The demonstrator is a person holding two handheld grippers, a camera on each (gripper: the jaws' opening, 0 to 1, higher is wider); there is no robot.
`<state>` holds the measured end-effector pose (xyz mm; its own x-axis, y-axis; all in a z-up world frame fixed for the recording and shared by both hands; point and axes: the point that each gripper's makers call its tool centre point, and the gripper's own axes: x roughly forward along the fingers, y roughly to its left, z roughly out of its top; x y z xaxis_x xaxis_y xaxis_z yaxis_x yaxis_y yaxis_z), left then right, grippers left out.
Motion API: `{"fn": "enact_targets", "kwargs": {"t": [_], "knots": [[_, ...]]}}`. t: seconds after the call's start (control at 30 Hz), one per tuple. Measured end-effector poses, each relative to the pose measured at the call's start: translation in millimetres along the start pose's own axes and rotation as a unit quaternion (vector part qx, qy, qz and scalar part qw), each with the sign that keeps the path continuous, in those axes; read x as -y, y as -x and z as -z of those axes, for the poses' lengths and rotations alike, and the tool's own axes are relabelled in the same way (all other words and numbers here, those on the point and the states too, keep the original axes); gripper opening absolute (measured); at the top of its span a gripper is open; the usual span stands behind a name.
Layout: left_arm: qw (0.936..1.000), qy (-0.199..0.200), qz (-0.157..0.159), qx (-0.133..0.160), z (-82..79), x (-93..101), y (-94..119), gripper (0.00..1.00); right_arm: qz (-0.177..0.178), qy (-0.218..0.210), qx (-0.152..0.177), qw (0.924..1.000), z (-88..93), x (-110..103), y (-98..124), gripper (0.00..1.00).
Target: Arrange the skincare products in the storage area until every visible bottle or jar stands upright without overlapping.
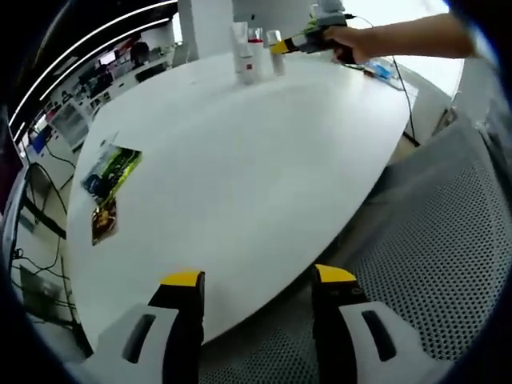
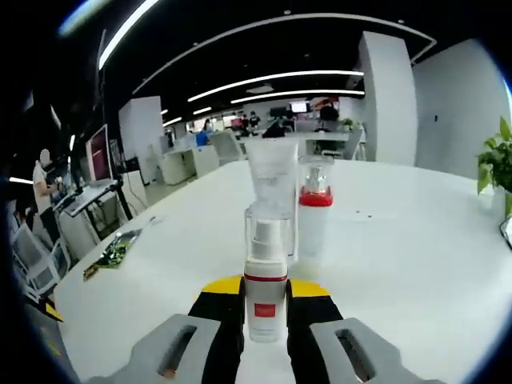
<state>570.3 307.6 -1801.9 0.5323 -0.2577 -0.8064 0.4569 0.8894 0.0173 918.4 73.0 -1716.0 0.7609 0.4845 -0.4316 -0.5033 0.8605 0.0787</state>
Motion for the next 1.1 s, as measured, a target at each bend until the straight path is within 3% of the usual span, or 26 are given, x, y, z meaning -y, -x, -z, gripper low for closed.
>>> {"fn": "enact_targets", "kwargs": {"t": [0.43,0.67,0.8,1.1], "knots": [[0.9998,-0.006,0.003,-0.016,5.5,1.2,-1,0.46,0.033,-0.01,0.011,0.9993,11.8,26,-28,0.13],[0.9997,-0.008,0.004,-0.021,7.4,1.3,-1,0.45,0.033,-0.005,0.045,0.9985,3.6,23,-31,0.13],[0.9996,-0.008,0.005,-0.025,8.4,1.8,-2,0.44,0.033,0.019,0.051,0.998,3.7,21,-35,0.13],[0.9996,-0.007,0.007,-0.027,9.5,2.0,-3,0.44,0.039,0.026,0.069,0.9965,0.1,23,-39,0.13]]}}
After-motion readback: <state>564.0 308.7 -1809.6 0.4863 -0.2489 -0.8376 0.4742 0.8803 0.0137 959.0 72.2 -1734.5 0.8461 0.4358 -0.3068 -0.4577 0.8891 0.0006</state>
